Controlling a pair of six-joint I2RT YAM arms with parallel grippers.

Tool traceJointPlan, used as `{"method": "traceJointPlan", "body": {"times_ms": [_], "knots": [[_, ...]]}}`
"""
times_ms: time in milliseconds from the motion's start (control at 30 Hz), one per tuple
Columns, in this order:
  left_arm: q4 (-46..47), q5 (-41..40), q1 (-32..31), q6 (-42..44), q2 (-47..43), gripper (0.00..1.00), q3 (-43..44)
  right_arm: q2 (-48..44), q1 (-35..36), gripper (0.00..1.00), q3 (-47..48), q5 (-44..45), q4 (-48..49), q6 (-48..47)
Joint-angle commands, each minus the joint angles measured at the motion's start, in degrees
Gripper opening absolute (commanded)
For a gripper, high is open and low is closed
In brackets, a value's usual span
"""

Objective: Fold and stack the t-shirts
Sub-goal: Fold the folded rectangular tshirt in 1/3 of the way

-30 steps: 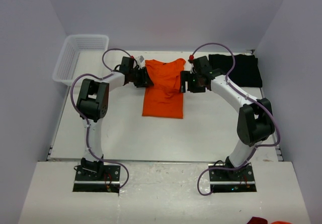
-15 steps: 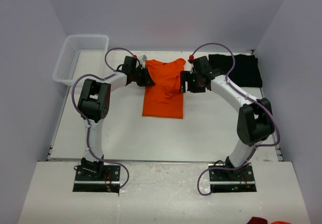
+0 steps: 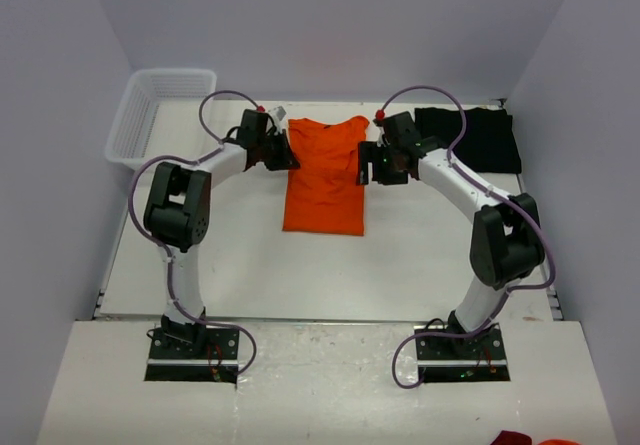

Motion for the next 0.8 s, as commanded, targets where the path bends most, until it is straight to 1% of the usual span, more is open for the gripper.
{"method": "traceJointPlan", "body": {"times_ms": [0,200,333,433,533,667,700,733,767], "knots": [[-0.4,-3.4,0.1,2.2,-5.6,0.0,-0.5,1.5,0.3,0.77,0.4,-1.4,1.4,0.2],[-1.3,-3.5,0.2,2.8,-3.8,0.0,1.6,5.8,0.3,0.72,4.5,-2.2,-0.1,-0.1],[-3.1,-4.3,0.3,3.0,-0.3,0.0,4.2,7.5,0.3,0.72,6.4,-2.7,-0.4,-0.2],[-2.9,-4.8,0.5,3.0,0.2,0.0,3.5,9.2,0.4,0.72,8.3,-2.2,-1.5,-0.5],[-1.8,-5.8,0.8,2.8,-0.3,0.0,2.2,10.6,0.3,0.69,10.1,-2.3,-1.3,-0.7],[-1.8,-5.1,1.3,3.5,0.6,0.01,3.2,13.0,0.4,0.49,13.1,-3.2,-1.1,-0.5],[-2.1,-5.4,1.3,3.5,1.0,0.02,3.8,14.0,0.3,0.27,13.7,-3.3,-1.0,-0.3],[-2.0,-5.6,1.3,3.5,1.2,0.05,4.1,14.5,0.3,0.11,14.6,-3.6,-0.3,-0.2],[-2.0,-5.7,1.4,3.5,1.4,0.15,4.3,15.2,0.3,0.0,15.6,-4.1,-0.4,-0.2]]}}
